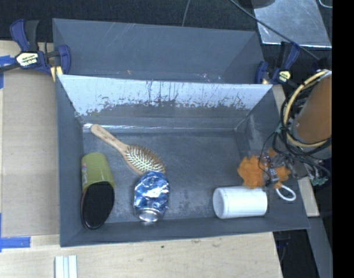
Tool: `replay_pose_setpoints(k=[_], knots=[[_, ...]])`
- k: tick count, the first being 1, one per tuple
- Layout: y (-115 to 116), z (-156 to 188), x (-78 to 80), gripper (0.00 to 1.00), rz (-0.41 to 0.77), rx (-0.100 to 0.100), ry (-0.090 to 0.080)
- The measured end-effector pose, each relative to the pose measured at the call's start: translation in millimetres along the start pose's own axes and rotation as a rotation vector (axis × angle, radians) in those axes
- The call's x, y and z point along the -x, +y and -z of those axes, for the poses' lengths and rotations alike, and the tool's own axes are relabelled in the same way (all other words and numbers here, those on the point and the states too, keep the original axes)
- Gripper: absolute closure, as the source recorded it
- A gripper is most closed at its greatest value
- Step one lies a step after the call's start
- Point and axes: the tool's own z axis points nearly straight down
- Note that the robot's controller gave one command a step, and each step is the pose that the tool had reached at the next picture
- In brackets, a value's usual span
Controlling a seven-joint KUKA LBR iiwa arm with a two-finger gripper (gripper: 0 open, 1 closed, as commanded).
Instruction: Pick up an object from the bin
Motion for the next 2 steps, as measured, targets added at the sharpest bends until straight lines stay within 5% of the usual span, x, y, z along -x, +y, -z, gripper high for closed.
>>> replay_pose_setpoints(k=[1,2], knots=[[1.9,1.6,19.9,1.00,0.383,-0.002,-0.005],[19.5,105.6,91.7,1.00,0.402,-0.008,-0.018]])
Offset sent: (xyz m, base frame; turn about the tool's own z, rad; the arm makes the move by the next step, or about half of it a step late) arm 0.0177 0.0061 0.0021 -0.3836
